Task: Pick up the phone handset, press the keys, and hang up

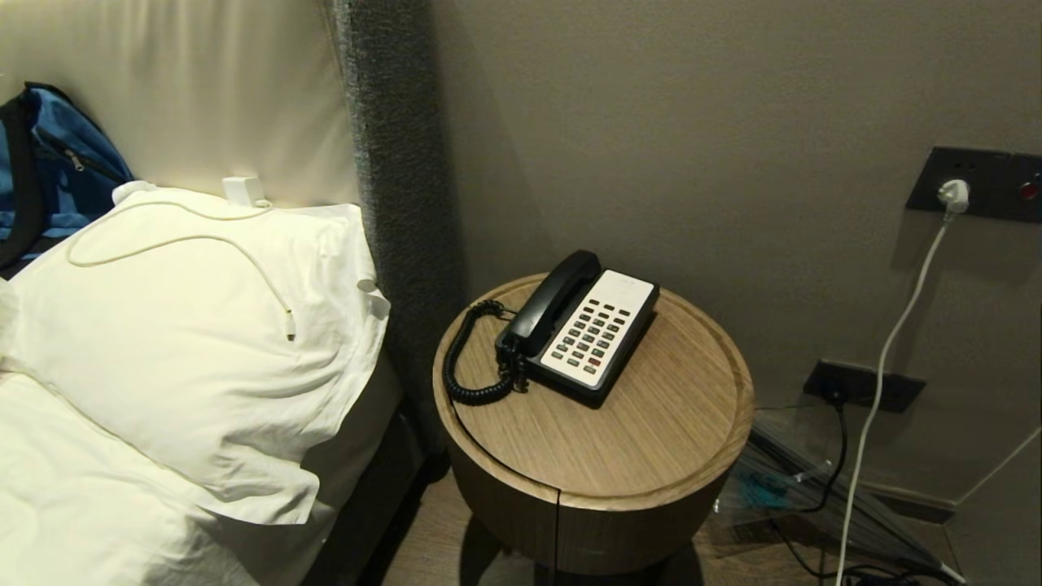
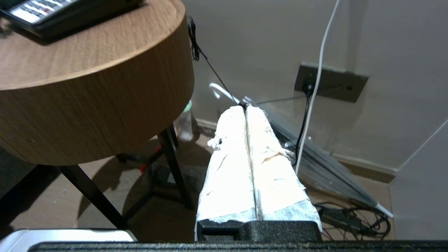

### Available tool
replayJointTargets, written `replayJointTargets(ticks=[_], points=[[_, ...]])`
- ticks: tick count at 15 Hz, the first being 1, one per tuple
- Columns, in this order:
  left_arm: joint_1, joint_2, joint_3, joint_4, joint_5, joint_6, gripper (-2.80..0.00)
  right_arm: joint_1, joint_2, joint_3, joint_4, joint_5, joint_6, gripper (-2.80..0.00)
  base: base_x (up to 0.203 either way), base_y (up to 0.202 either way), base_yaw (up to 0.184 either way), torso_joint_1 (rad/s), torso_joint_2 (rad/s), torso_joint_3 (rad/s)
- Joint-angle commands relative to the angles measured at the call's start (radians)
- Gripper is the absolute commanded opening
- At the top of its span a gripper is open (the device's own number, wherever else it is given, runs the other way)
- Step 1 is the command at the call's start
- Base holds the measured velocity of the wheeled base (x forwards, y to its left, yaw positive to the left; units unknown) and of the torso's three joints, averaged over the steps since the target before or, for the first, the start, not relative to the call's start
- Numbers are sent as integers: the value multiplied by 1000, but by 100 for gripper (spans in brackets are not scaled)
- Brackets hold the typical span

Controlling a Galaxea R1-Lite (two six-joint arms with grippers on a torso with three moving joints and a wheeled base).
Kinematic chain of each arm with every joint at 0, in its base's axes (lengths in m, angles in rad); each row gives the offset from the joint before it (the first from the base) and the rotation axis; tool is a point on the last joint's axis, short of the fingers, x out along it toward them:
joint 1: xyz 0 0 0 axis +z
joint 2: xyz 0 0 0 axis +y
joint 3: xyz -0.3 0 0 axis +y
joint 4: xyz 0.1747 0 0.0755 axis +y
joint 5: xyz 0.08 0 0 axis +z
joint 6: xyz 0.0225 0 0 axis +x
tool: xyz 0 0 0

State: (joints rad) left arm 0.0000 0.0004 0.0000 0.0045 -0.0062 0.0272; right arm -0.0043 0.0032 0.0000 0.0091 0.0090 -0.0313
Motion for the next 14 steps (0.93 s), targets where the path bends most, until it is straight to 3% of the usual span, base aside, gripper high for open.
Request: replayJointTargets(ticks=[1, 9, 14], points=[[0, 1, 0, 0, 0, 0, -280, 0, 1, 0, 0, 0, -1, -280, 0, 0, 0, 0, 0, 209], [0, 1, -2, 0, -3, 8, -280, 0, 2, 0, 0, 0, -1, -280, 0, 0, 0, 1, 2, 206], [0, 1, 0, -6, -1, 10, -280, 0, 3, 0, 0, 0, -1, -280, 0, 0, 0, 2, 2, 53]])
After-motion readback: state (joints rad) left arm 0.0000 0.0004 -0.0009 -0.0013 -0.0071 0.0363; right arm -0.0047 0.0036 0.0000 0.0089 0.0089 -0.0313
